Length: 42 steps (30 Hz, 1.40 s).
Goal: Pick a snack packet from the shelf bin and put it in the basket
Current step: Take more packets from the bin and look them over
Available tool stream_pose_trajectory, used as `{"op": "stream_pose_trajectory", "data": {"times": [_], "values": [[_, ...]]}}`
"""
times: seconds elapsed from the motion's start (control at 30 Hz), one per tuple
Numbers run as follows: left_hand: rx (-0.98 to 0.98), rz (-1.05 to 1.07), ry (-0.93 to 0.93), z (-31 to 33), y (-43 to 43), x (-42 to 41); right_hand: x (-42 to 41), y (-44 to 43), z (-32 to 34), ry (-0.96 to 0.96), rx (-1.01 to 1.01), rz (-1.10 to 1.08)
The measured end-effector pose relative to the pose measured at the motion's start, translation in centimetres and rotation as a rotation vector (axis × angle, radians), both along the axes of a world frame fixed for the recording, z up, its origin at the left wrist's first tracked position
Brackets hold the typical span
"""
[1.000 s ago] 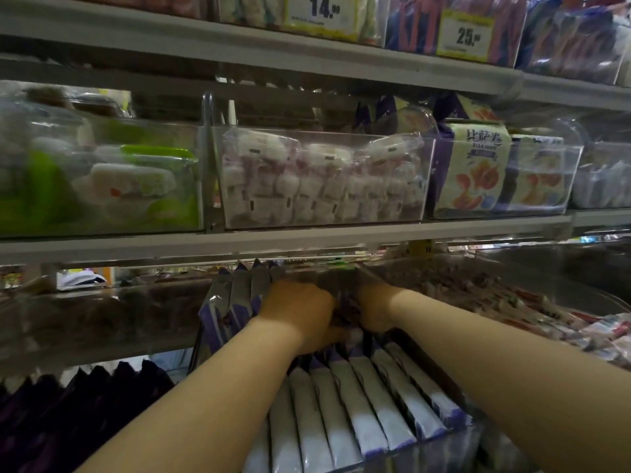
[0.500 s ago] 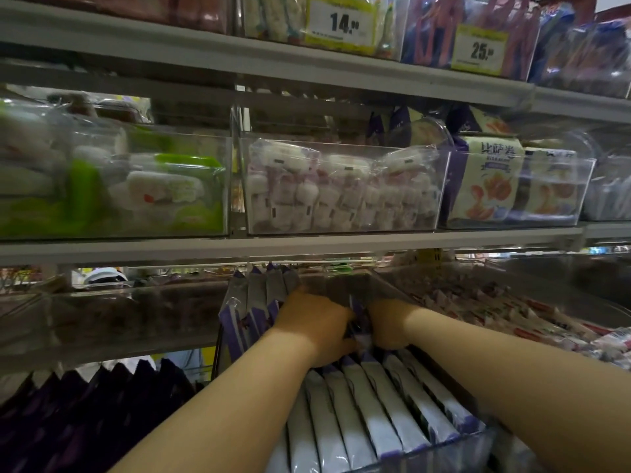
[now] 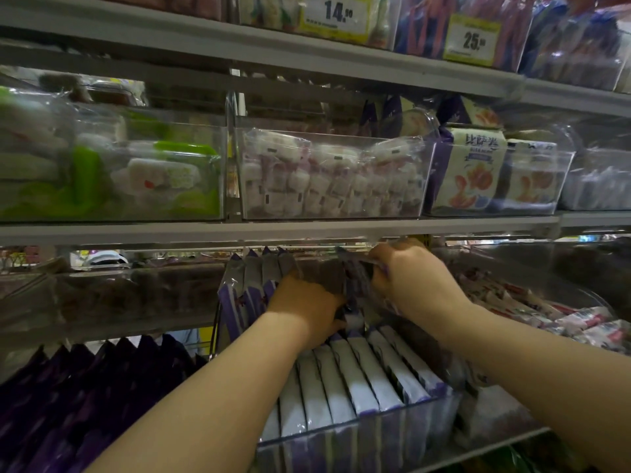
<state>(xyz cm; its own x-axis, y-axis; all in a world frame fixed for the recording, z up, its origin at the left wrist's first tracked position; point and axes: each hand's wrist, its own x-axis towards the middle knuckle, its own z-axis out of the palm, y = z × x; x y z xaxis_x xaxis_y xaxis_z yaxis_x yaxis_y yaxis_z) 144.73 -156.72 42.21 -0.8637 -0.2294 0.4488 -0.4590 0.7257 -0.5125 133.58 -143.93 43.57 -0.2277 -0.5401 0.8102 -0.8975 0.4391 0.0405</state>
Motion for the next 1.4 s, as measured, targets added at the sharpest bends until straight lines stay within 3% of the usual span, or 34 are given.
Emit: {"op": "stream_pose_trajectory", "data": {"times": [0.23, 0.4, 0.53, 0.63, 0.73, 0.83, 1.1, 1.3, 1.4], "values": [[0.172, -0.078, 0.203, -0.5, 4.1, 3.9, 2.8, 6.7, -3.3, 0.062, -0.394, 0.184], [0.628, -0.287, 0.603, -2.8, 8.2, 6.8, 5.8, 10.1, -7.3, -0.108, -0.593, 0.349], [0.991, -0.505, 0.788, -5.6, 10.2, 9.0, 8.8, 12.2, -10.4, -0.481, -0.632, 0.572], [1.275, -0.558, 0.814, -8.3, 11.1, 11.4, 10.7, 13.2, -12.8, -0.933, -0.656, 0.750], [1.412, -0.591, 0.832, -12.1, 12.1, 13.3, 12.4, 13.4, -15.1, -1.391, -0.709, 0.821], [1.539, -0.602, 0.948, -15.9, 13.2, 14.8, 14.0, 13.5, -17.8, -1.623, -0.686, 0.872], [1.697, -0.497, 1.053, -24.2, 13.5, 17.6, 16.7, 13.6, -24.7, -1.746, -0.698, 0.778], [1.868, -0.415, 1.074, -28.1, 12.0, 18.8, 17.0, 13.7, -27.0, -1.482, -0.395, 0.620], [1.967, -0.361, 1.071, -28.5, 11.4, 18.9, 16.6, 13.7, -27.3, -1.493, -0.301, 0.607]]}}
